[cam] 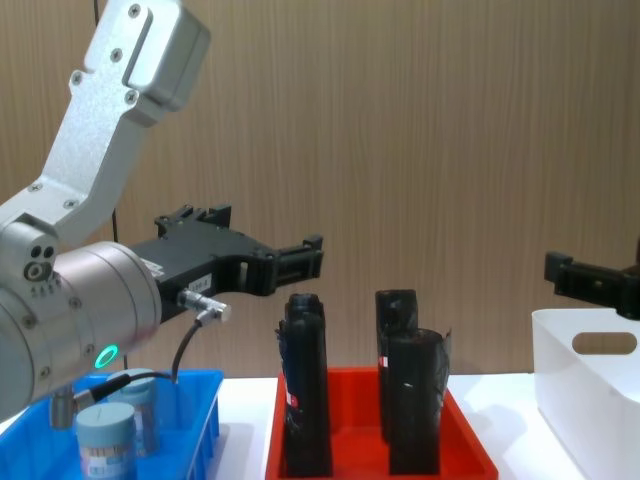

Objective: Pick the cotton swabs from the blue box and place them into the white box.

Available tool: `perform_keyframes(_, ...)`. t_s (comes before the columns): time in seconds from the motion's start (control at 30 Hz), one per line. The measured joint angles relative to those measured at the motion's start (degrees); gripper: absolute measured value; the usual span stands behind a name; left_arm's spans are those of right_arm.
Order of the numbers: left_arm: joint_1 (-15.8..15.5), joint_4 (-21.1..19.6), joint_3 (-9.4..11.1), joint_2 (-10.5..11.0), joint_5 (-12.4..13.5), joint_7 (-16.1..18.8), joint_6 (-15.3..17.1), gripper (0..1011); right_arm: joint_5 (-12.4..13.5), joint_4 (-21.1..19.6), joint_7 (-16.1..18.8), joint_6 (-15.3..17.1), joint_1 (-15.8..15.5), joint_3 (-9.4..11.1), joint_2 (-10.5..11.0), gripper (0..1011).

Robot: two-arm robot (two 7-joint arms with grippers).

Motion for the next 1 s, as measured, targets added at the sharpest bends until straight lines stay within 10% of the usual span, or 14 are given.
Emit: perform_keyframes(1.0, -0.18, 0.35, -0.18, -0.03, 0.03, -0.28, 0.22, 1004, 0.00, 0.00, 0.00, 0.00, 0.00, 0.00, 0.00, 1002)
